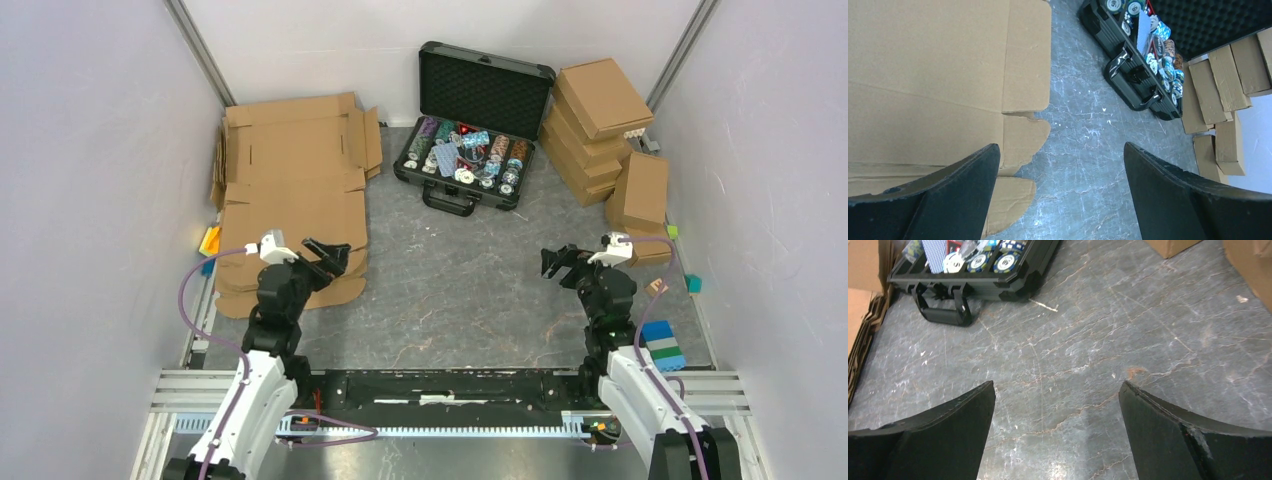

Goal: Fold the paper box

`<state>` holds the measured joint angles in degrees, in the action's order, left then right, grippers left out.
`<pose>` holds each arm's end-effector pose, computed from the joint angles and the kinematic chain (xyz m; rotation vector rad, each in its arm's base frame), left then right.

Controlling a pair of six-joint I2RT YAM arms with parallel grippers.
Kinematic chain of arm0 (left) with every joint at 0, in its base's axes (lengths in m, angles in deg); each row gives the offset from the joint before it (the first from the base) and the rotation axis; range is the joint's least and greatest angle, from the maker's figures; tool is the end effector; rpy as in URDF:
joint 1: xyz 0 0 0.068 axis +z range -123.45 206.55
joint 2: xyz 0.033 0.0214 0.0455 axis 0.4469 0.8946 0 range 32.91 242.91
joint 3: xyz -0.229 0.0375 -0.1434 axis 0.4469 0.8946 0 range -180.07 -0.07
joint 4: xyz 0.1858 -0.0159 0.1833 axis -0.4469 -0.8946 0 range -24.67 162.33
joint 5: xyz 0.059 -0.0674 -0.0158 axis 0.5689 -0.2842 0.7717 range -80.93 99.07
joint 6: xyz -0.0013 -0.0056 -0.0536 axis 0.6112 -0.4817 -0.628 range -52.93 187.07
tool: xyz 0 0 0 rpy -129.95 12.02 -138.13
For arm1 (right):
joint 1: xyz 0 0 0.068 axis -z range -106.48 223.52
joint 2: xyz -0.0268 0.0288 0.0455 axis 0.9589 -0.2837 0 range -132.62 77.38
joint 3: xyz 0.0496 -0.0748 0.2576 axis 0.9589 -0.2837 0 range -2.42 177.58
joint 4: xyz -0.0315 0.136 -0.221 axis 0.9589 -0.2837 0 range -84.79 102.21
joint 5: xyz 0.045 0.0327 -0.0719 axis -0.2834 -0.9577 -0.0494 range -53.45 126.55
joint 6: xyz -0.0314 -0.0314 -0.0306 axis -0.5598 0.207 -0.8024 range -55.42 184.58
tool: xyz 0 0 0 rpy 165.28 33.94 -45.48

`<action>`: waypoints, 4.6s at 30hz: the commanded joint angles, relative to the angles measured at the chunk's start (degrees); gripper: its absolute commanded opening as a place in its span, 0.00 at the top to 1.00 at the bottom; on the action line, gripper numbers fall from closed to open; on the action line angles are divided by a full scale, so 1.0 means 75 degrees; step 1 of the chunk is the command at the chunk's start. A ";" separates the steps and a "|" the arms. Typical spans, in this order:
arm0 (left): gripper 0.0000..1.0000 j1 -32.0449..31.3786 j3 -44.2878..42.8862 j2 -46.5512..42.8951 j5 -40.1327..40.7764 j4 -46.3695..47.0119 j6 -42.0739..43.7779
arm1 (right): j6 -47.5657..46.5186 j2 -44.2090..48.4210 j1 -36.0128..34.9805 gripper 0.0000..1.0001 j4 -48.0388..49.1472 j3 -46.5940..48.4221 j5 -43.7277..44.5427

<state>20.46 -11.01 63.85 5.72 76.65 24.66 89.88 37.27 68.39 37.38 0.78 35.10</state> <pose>0.1487 -0.0179 0.1922 -0.5502 1.8116 -0.6397 0.1566 0.0149 0.1622 0.2959 1.7691 0.4049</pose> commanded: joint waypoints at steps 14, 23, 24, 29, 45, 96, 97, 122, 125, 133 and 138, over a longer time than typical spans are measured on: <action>0.00 -0.0301 -0.2150 0.2724 0.0363 -0.0776 0.0538 | 0.0213 -0.0254 0.0031 0.02 -0.0452 0.0394 0.0433; 0.00 -0.2231 -0.5445 0.6494 0.3860 -0.3052 0.2279 | 0.0275 -0.0270 0.0031 0.02 -0.0251 0.0311 0.0259; 0.00 -0.2291 -0.5800 0.6910 0.3983 -0.3259 0.2357 | 0.0279 -0.0317 0.0030 0.02 -0.0240 0.0311 0.0246; 0.00 -0.2281 -0.6583 0.8090 0.3923 -0.3586 0.2573 | 0.0285 -0.0453 0.0033 0.02 -0.0126 0.0284 0.0217; 0.30 -0.1873 -0.7021 0.8826 0.3496 -0.3914 0.2586 | 0.0326 -0.0486 0.0030 0.02 0.0078 0.0206 -0.0038; 0.98 -0.1145 -0.6277 0.7527 0.4178 -0.3625 0.2324 | 0.0312 -0.0479 0.0033 0.02 0.0170 0.0165 -0.0122; 0.98 -0.1145 -0.6265 0.7492 0.4238 -0.3633 0.2327 | 0.0317 -0.0483 0.0029 0.02 0.0174 0.0152 -0.0123; 0.98 -0.1212 -0.6701 0.7881 0.3723 -0.4125 0.2323 | 0.0340 -0.0540 0.0027 0.02 0.0244 0.0172 -0.0245; 0.98 -0.1391 -0.6692 0.7326 0.3434 -0.4270 0.2173 | 0.0336 -0.0573 0.0027 0.02 0.0248 0.0179 -0.0248; 0.97 -0.1875 -0.6615 0.5890 0.2784 -0.4759 0.1504 | 0.0334 -0.0609 0.0027 0.02 0.0263 0.0190 -0.0308; 0.95 -0.2745 -0.5919 0.5206 0.1785 -0.4045 0.0557 | 0.0345 -0.0721 0.0028 0.02 0.0358 0.0200 -0.0482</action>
<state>4.74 -58.50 106.40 26.22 42.22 36.81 91.98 32.48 68.41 36.94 2.18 33.28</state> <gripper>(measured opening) 0.043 0.982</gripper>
